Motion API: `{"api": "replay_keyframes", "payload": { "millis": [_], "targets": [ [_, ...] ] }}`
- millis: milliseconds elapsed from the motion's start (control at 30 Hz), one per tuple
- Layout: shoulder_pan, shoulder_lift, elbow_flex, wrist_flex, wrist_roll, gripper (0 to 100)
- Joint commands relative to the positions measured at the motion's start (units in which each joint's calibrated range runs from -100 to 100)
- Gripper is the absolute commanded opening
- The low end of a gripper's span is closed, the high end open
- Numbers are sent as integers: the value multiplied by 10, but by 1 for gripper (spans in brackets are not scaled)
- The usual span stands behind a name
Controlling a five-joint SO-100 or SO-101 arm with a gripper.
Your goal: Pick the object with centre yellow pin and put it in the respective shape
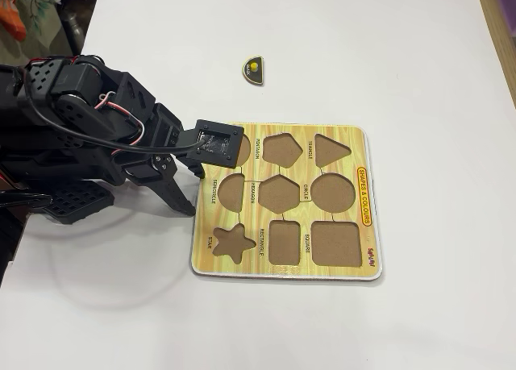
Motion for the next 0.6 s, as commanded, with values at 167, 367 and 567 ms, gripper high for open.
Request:
{"api": "replay_keyframes", "payload": {
  "millis": [167, 367, 567],
  "targets": [
    [-3, 16, 4, 6, -3, 22],
    [-4, 34, -31, 11, -4, 22],
    [-4, 160, -132, 11, -4, 22]
  ]
}}
